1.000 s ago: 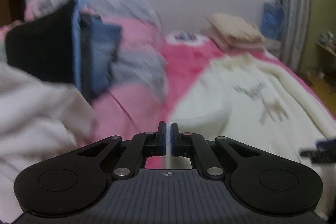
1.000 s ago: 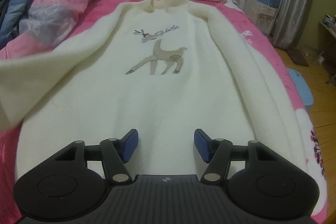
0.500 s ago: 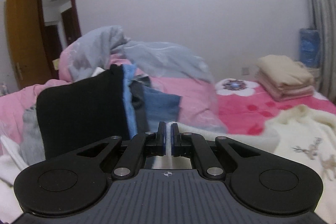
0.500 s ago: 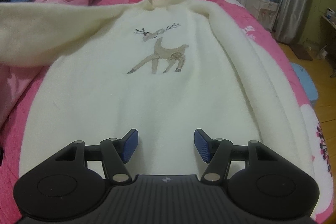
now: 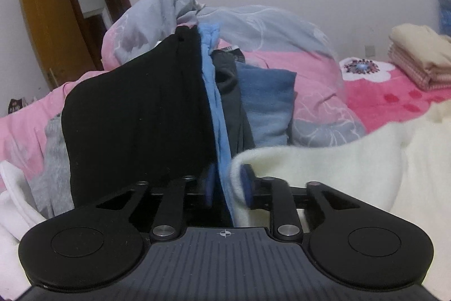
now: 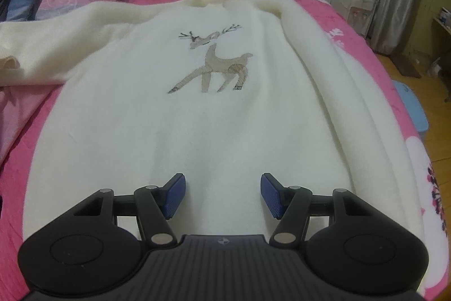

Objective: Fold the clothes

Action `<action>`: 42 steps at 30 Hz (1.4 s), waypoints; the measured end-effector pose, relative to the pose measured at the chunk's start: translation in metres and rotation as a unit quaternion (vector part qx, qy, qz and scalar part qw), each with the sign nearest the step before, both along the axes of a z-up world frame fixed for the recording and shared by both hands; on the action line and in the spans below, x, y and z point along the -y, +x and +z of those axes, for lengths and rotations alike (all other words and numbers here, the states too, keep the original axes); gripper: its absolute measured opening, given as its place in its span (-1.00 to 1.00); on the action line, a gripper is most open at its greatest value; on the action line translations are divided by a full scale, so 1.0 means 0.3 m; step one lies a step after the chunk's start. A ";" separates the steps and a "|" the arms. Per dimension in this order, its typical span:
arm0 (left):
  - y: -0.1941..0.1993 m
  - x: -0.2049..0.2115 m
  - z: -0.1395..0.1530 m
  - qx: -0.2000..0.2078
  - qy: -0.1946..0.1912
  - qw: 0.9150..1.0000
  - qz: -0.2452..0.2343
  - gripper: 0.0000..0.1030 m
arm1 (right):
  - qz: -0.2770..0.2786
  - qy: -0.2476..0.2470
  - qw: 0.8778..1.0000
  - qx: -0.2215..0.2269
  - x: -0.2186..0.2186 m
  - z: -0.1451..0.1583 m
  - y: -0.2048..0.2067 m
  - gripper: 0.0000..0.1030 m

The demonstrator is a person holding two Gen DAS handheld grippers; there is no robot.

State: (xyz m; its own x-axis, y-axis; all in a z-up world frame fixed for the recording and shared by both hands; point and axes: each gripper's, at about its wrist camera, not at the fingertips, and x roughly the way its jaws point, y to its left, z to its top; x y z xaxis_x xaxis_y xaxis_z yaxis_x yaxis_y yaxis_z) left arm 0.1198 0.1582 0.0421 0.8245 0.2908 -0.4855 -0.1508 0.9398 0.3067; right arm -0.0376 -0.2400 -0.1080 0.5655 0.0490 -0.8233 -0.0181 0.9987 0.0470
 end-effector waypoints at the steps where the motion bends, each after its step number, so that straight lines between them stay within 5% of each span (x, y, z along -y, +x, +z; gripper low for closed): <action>1: -0.009 0.001 0.011 -0.003 -0.005 1.000 -0.002 -0.32 | 0.000 0.000 1.000 0.000 0.002 -0.001 0.001 0.21; 4: -0.050 -0.007 0.067 0.007 -0.040 0.999 -0.006 0.01 | -0.001 0.003 1.000 -0.001 0.009 -0.002 0.002 0.22; 6: -0.091 -0.010 0.110 0.035 -0.048 0.998 -0.001 0.49 | -0.003 0.008 1.000 -0.001 0.015 -0.004 0.002 0.23; 11: -0.215 0.006 0.201 0.089 -0.040 0.995 -0.014 0.53 | -0.006 0.032 0.999 0.011 0.038 0.010 -0.003 0.23; 15: -0.296 0.083 0.199 0.074 -0.071 0.991 -0.082 0.54 | -0.019 0.054 0.996 0.066 0.099 0.084 -0.031 0.23; 20: -0.349 0.266 0.039 -0.031 -0.145 0.970 -0.194 0.54 | -0.092 0.031 0.991 0.088 0.281 0.136 -0.034 0.22; 24: -0.366 0.426 -0.176 -0.134 -0.177 0.944 -0.245 0.50 | -0.145 0.039 0.988 0.036 0.446 0.095 -0.023 0.20; 27: -0.376 0.514 -0.310 -0.181 -0.173 0.932 -0.262 0.46 | -0.163 0.083 0.983 -0.013 0.522 0.040 -0.004 0.07; 31: -0.407 0.580 -0.421 -0.196 -0.144 0.932 -0.267 0.43 | -0.152 0.109 0.981 -0.054 0.528 -0.020 0.029 -0.20; 36: -0.420 0.565 -0.465 -0.204 -0.147 0.931 -0.264 0.41 | -0.132 0.081 0.987 -0.040 0.516 0.008 0.046 -0.88; 42: -0.427 0.534 -0.489 -0.196 -0.142 0.937 -0.253 0.41 | -0.140 0.059 0.988 0.026 0.569 0.143 0.125 -0.88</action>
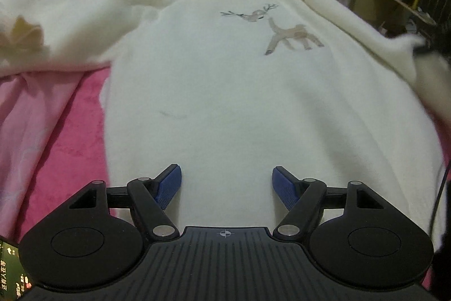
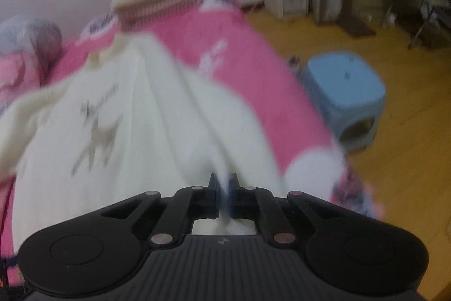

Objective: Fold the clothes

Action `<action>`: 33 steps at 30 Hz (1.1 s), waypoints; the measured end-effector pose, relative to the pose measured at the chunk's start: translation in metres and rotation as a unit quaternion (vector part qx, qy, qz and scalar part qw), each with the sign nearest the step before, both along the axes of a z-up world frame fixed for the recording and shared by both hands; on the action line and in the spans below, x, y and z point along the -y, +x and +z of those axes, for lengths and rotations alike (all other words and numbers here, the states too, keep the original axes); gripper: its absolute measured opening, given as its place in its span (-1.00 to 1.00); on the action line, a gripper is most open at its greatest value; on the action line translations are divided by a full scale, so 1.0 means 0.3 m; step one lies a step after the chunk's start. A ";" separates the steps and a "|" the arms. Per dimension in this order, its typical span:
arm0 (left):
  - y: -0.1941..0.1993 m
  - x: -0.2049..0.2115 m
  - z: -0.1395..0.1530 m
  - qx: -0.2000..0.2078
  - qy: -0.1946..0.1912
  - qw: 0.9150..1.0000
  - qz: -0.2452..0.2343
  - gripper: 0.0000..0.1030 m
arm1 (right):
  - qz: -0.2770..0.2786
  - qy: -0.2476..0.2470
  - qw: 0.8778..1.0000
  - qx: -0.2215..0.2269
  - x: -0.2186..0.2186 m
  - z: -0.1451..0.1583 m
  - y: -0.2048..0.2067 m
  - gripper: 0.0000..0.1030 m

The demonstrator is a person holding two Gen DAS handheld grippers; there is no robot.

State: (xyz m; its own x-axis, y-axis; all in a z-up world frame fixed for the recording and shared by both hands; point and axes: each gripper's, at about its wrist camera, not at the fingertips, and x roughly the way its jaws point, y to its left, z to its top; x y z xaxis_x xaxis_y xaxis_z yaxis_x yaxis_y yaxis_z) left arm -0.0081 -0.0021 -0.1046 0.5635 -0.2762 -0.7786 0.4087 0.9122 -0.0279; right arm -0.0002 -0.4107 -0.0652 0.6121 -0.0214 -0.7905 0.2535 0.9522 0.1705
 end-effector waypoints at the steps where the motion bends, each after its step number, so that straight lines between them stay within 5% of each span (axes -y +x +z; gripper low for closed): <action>1: 0.002 -0.005 -0.005 0.000 0.000 1.000 0.003 0.41 | -0.001 -0.008 1.000 0.012 0.012 0.027 0.035 -0.88; 9: 0.018 -0.022 -0.012 0.006 0.001 1.000 0.016 0.41 | -0.042 -0.068 0.985 0.154 0.068 0.303 0.375 -0.89; 14: 0.018 -0.025 -0.017 0.011 0.006 1.000 0.014 0.41 | -0.088 -0.048 0.972 0.212 0.084 0.291 0.523 -0.89; 17: 0.017 -0.023 -0.024 0.015 0.013 1.000 0.009 0.42 | -0.092 -0.044 0.976 0.191 0.073 0.164 0.601 -0.89; 21: 0.020 -0.016 -0.030 0.015 0.017 1.000 0.007 0.44 | -0.029 -0.033 0.996 0.078 0.026 -0.071 0.694 -0.84; 23: 0.023 -0.013 -0.030 0.014 0.017 1.000 0.008 0.45 | 0.004 -0.050 0.998 0.032 -0.009 -0.144 0.696 -0.82; 25: 0.026 -0.015 -0.030 0.012 0.013 1.000 0.009 0.45 | 0.014 -0.058 0.997 0.046 -0.032 -0.137 0.653 -0.72; 27: 0.024 -0.022 -0.030 0.012 0.006 1.000 0.009 0.46 | 0.004 -0.032 0.997 0.067 -0.013 -0.079 0.577 -0.20; 33: 0.003 -0.067 -0.002 -0.001 -0.029 1.000 0.012 0.46 | -0.034 0.078 0.992 0.098 0.071 0.092 0.225 0.09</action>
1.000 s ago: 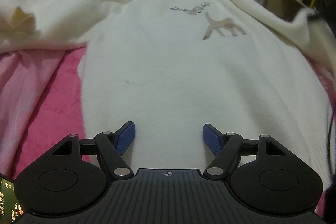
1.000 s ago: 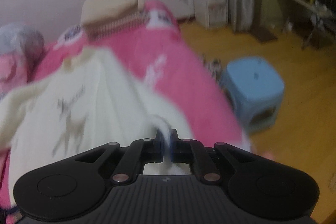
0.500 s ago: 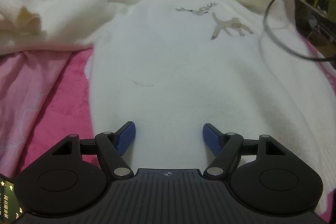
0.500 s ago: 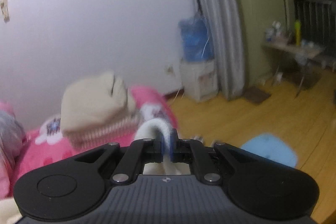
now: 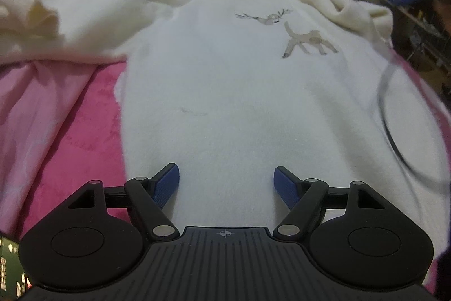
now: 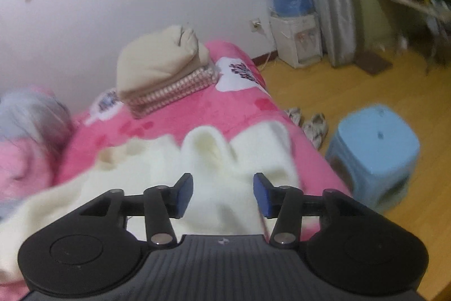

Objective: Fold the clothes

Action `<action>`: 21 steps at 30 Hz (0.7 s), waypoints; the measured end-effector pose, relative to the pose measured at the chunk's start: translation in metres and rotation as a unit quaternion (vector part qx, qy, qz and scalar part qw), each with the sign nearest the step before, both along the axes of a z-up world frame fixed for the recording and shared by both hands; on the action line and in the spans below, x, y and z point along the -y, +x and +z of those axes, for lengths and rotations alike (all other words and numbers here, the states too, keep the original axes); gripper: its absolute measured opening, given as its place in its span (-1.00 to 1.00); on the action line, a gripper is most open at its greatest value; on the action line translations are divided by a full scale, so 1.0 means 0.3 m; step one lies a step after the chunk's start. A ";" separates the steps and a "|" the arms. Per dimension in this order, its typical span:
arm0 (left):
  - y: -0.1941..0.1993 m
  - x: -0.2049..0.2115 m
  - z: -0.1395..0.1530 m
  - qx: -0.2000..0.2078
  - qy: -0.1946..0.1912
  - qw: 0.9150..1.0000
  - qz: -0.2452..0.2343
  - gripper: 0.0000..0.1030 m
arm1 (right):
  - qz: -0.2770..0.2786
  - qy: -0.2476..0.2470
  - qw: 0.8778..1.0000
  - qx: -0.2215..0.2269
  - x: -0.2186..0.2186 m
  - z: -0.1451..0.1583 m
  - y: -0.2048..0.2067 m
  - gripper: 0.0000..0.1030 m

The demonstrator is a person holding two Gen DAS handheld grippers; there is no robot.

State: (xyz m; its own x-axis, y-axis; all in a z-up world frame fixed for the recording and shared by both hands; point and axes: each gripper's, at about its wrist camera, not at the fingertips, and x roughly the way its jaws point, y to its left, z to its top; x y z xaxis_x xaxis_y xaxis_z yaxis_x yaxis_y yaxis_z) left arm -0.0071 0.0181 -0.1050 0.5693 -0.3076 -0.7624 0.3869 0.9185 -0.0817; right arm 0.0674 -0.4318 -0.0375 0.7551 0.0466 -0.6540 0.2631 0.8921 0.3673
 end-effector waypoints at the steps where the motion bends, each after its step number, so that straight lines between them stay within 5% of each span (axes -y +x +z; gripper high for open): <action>1: -0.009 -0.018 0.009 -0.005 -0.011 1.000 0.001 0.46 | -0.001 0.013 1.000 -0.007 0.010 0.016 -0.050 0.13; 6: -0.061 -0.114 0.044 -0.030 -0.049 0.998 0.003 0.45 | 0.027 0.110 0.992 -0.045 0.033 0.051 -0.311 0.14; 11: -0.114 -0.178 0.052 -0.035 -0.025 0.999 0.030 0.40 | 0.061 0.214 0.971 -0.088 0.009 0.015 -0.385 0.19; 21: -0.114 -0.219 -0.003 -0.084 -0.047 0.993 0.062 -0.32 | 0.052 0.132 0.951 -0.274 -0.041 -0.309 -0.352 0.17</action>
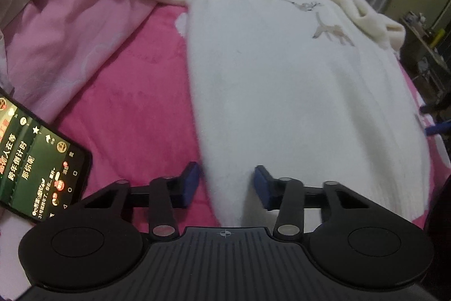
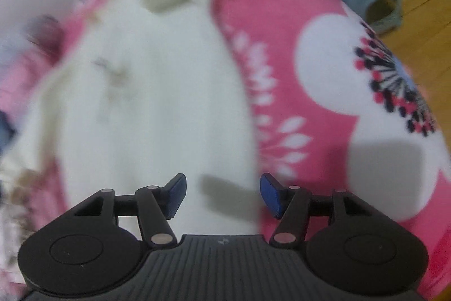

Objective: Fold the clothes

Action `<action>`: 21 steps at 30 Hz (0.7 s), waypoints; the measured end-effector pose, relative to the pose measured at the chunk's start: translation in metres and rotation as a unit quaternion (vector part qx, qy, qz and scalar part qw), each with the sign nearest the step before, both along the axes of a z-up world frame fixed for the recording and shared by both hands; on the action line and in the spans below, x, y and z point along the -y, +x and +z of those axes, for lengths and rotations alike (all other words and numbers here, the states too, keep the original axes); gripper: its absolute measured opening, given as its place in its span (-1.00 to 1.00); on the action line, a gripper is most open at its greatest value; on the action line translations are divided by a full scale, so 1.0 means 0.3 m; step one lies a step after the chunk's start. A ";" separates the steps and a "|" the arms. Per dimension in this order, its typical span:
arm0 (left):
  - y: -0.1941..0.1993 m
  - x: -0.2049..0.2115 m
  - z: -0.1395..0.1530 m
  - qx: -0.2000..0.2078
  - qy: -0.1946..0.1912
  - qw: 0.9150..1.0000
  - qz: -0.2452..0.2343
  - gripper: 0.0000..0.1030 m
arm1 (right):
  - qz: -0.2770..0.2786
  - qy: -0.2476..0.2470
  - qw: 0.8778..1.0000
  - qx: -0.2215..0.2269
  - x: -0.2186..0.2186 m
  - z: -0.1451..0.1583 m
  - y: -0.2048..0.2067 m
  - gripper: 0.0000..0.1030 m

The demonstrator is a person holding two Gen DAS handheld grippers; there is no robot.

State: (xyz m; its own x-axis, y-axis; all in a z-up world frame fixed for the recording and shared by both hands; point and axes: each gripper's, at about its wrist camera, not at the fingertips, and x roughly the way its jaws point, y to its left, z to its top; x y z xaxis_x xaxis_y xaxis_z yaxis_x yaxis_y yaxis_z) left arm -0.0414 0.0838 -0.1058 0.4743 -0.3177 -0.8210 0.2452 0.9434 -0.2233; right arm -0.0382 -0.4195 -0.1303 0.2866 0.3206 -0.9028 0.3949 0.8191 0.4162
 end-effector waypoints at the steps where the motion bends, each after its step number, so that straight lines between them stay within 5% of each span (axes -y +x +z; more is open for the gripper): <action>1: 0.000 -0.002 -0.001 -0.002 -0.002 1.000 0.000 -0.35 | 0.005 0.003 1.000 -0.009 0.001 -0.024 0.005 0.17; 4: -0.003 -0.011 -0.008 -0.008 -0.005 1.000 -0.003 -0.43 | 0.026 0.012 0.999 -0.016 -0.016 -0.029 0.012 0.10; 10: 0.000 -0.016 -0.017 -0.011 -0.011 1.000 -0.007 -0.46 | 0.089 0.056 0.992 -0.072 -0.099 -0.059 -0.019 -0.37; 14: -0.018 -0.010 -0.018 -0.005 -0.015 1.000 -0.003 -0.80 | 0.124 0.032 0.990 -0.060 -0.159 -0.034 -0.034 -0.69; 21: -0.046 -0.031 0.067 0.014 -0.023 1.000 -0.016 -0.86 | 0.140 -0.067 0.988 0.004 -0.126 0.188 -0.134 -0.76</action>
